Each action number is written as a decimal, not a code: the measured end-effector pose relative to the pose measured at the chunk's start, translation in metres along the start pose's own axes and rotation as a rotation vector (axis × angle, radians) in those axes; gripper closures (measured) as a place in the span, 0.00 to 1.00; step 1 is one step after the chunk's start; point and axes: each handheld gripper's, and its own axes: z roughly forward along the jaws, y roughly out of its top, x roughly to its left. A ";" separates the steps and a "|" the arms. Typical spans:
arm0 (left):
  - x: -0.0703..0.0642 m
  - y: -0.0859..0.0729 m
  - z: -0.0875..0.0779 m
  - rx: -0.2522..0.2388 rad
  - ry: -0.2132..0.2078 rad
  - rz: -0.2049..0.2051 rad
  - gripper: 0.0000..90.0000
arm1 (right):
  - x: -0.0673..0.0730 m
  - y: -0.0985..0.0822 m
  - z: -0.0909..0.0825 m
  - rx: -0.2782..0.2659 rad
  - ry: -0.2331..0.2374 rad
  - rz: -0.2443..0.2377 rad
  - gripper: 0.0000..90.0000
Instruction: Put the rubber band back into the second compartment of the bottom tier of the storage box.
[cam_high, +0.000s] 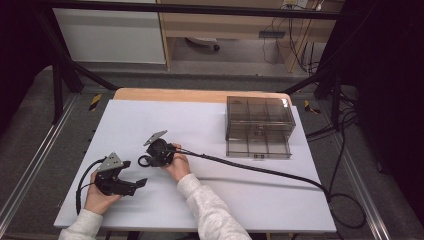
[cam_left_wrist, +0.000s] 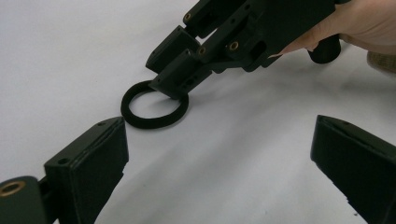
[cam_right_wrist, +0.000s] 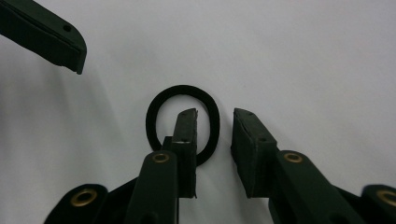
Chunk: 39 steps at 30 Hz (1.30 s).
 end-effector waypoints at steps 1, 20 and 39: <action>0.000 0.000 0.000 0.000 -0.001 0.000 0.05 | 0.000 0.000 0.000 -0.001 -0.002 -0.005 0.81; 0.000 0.000 0.000 0.002 -0.001 0.002 0.05 | 0.000 0.001 -0.002 0.020 0.003 0.009 0.96; 0.000 0.000 0.000 0.000 0.000 0.002 0.05 | 0.003 0.007 -0.025 0.007 -0.014 -0.028 0.97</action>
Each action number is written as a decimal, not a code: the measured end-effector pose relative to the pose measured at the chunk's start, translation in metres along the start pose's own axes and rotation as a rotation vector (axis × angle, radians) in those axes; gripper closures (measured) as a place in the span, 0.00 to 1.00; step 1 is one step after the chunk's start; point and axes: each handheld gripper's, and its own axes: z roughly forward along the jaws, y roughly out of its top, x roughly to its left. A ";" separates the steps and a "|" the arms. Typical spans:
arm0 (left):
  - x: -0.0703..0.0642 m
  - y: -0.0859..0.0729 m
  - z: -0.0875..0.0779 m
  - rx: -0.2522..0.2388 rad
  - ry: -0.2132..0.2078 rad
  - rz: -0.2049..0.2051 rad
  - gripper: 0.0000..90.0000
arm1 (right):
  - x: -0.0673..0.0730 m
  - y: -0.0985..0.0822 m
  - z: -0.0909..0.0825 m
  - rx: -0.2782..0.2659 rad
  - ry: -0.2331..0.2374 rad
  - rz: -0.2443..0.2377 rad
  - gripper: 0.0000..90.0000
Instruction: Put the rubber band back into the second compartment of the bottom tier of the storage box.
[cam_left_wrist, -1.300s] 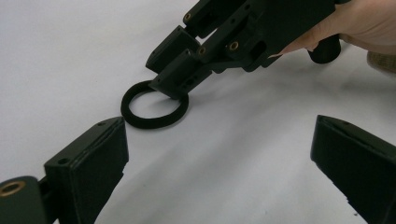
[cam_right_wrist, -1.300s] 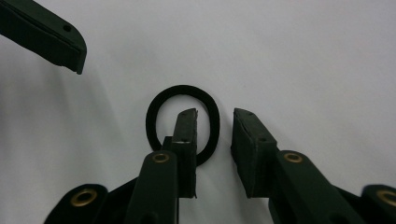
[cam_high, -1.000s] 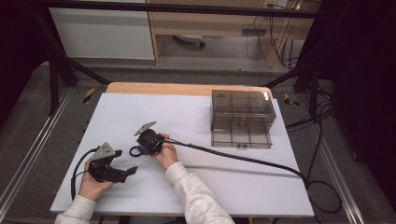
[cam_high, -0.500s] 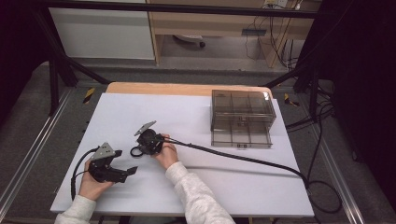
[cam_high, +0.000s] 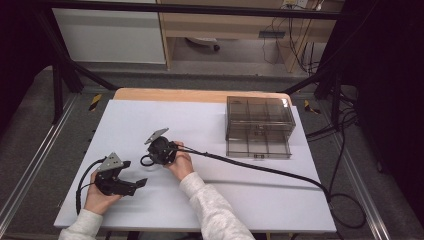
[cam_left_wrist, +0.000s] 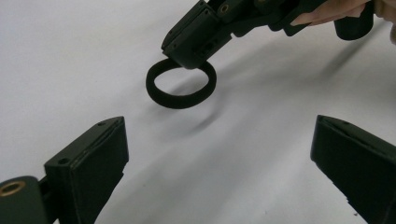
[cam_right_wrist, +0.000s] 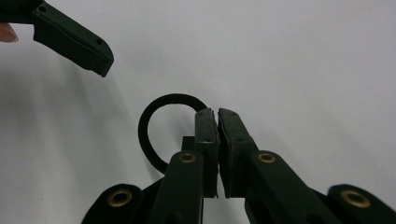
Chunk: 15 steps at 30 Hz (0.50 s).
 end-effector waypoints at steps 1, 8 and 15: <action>0.000 0.000 0.000 0.000 0.000 0.000 0.05 | 0.000 0.000 -0.001 0.000 -0.002 -0.001 0.97; 0.000 0.000 0.000 0.001 -0.001 0.001 0.05 | -0.004 -0.004 -0.009 -0.012 -0.013 0.005 0.97; 0.000 0.000 0.000 0.001 0.001 0.000 0.05 | -0.006 -0.006 -0.017 -0.020 -0.013 0.007 0.97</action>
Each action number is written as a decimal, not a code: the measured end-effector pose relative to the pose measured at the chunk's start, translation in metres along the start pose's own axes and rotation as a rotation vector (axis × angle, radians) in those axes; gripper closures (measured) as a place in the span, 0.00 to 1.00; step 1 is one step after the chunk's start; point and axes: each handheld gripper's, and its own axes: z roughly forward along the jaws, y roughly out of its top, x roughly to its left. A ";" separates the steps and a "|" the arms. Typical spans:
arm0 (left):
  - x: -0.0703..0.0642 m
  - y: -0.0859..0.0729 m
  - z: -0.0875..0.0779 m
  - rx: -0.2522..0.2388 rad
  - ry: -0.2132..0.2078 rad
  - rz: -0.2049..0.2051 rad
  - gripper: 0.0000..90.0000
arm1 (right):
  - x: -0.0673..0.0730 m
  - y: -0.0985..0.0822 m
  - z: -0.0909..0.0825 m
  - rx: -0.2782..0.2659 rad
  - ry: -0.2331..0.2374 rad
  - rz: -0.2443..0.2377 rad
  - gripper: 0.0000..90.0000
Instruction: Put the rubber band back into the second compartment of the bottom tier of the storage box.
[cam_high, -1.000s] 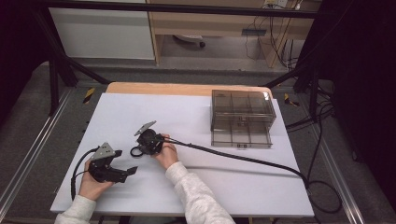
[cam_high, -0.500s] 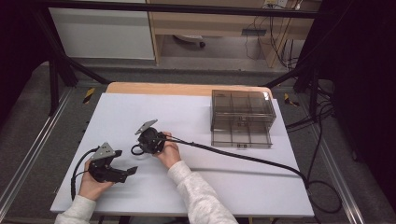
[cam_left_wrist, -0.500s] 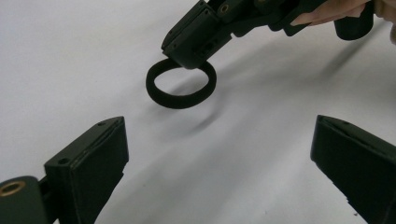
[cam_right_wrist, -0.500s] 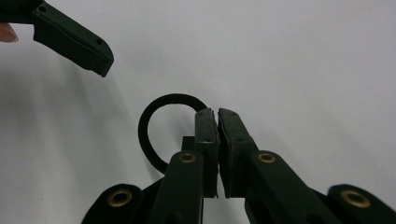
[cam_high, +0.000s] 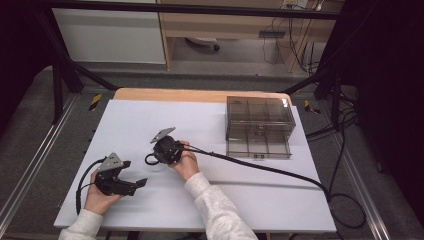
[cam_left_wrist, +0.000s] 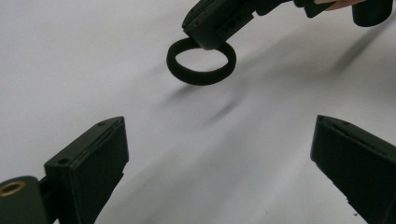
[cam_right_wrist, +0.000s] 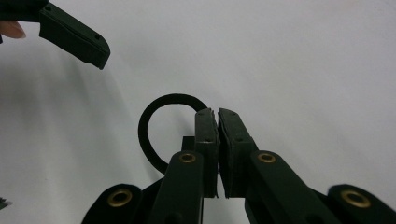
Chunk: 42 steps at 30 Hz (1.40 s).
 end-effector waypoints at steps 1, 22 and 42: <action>0.000 0.000 0.000 0.000 0.000 0.000 0.05 | 0.000 0.000 -0.001 0.001 0.001 0.003 0.97; 0.000 0.000 0.000 0.002 0.001 0.000 0.05 | -0.009 -0.009 -0.026 -0.011 -0.036 0.003 0.97; 0.000 0.000 0.000 0.005 0.003 0.003 0.05 | -0.021 -0.022 -0.048 -0.015 -0.070 0.017 0.97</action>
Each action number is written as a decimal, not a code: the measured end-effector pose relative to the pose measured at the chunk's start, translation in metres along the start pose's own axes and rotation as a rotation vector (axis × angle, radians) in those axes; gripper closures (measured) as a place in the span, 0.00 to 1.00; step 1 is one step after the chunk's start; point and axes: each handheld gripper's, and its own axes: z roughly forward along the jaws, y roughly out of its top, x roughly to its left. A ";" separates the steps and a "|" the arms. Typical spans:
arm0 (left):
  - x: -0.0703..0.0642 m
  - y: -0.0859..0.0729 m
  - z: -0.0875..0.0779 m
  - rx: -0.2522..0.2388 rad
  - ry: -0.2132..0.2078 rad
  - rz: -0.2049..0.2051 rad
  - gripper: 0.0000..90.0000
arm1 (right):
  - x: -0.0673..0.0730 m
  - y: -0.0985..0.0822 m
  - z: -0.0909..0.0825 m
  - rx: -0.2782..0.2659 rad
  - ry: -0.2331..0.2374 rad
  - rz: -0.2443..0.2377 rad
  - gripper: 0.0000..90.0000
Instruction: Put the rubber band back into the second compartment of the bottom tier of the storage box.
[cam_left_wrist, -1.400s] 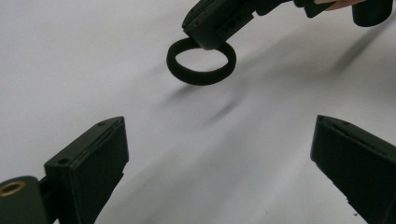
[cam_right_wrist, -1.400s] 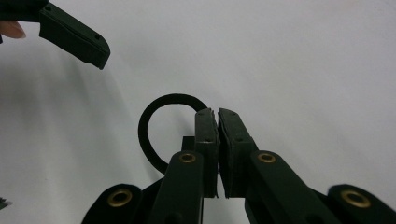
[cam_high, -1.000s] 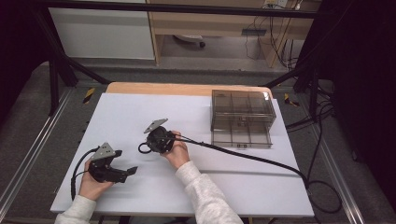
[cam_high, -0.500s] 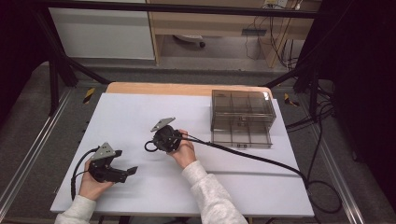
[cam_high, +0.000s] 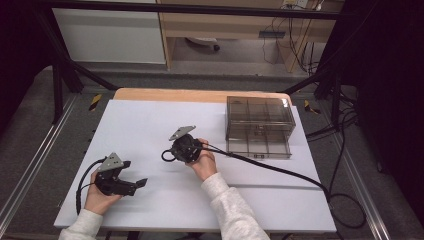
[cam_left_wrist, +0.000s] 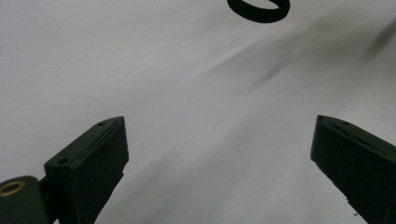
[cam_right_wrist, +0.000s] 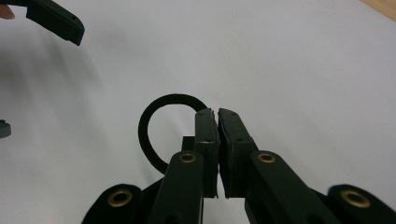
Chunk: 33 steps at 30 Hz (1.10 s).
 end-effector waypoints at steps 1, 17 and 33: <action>0.000 0.000 0.000 0.000 0.000 0.000 0.05 | -0.001 -0.001 -0.001 -0.003 -0.001 0.001 0.97; 0.000 0.000 0.000 -0.001 0.000 0.000 0.05 | -0.011 -0.014 -0.019 -0.003 -0.030 0.009 0.97; 0.000 0.000 0.000 0.001 0.001 0.002 0.05 | -0.022 -0.028 -0.035 -0.014 -0.055 0.035 0.97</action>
